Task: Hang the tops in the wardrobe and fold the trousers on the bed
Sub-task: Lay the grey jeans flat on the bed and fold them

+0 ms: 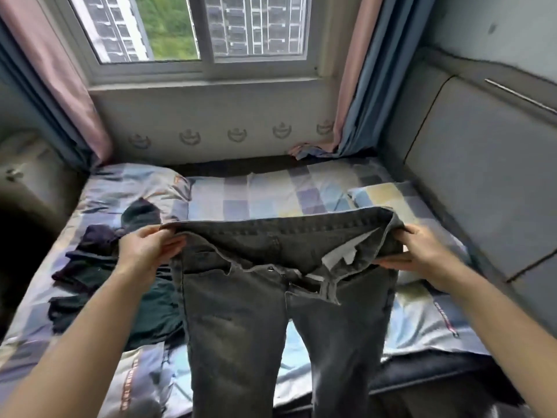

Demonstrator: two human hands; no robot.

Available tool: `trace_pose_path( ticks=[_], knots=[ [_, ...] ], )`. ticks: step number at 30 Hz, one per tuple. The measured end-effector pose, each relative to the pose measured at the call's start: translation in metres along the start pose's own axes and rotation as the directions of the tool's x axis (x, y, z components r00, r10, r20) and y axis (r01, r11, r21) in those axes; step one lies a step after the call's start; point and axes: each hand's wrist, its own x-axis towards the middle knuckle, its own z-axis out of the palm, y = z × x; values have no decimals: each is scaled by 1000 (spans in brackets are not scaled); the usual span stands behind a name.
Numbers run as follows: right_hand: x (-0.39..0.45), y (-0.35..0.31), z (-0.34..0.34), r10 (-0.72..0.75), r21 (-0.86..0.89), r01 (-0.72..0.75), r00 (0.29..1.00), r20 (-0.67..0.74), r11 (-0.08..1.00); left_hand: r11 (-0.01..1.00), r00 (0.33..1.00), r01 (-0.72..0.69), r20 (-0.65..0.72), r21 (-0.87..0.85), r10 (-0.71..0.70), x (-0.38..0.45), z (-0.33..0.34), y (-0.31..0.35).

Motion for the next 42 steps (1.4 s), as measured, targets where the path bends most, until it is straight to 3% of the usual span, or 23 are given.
trace_pose_path(
  ticks=[6, 10, 12, 14, 18, 21, 24, 27, 30, 33, 37, 40, 42],
  knots=[
    [153, -28, 64, -49, 280, 101, 981, -187, 955, 1000, 1000, -5, 22, -1, 5, 176, 62, 14],
    [308, -93, 110, -176, 310, 244, 956, -233, 919, 981, 973, -191, 129, -23, 193, 313, 143, 58],
    [373, -100, 129, -218, 242, 254, 962, -167, 936, 962, 937, -263, 259, 79, 235, 365, 177, 43],
    [418, -66, 146, -203, 113, 217, 971, -128, 970, 893, 925, -285, 344, 349, 160, 396, 199, -16],
    [447, 90, 170, -69, -162, 59, 996, -54, 985, 675, 913, -126, 352, 727, -208, 384, 188, -209],
    [444, 229, 171, 88, -285, -92, 996, -28, 954, 383, 804, -155, 342, 911, -487, 347, 157, -350],
    [437, 343, 159, 237, -386, -263, 965, -114, 884, 208, 705, -169, 266, 963, -658, 300, 127, -447],
    [434, 420, 144, 319, -479, -355, 934, -159, 803, 129, 692, -116, 173, 985, -701, 263, 98, -508],
    [428, 470, 132, 368, -617, -439, 896, -248, 653, 59, 678, -75, 95, 995, -729, 232, 75, -550],
    [418, 492, 124, 404, -608, -544, 838, -367, 578, 41, 710, -113, 110, 993, -696, 210, 74, -571],
    [412, 516, 112, 464, -603, -626, 777, -425, 495, -12, 787, -162, 122, 987, -605, 185, 104, -588],
    [411, 527, 103, 441, -639, -568, 818, -369, 519, -25, 852, -133, 101, 991, -513, 184, 125, -591],
    [410, 535, 98, 432, -599, -507, 858, -279, 620, 55, 860, -124, 135, 991, -492, 179, 145, -598]
  ],
)
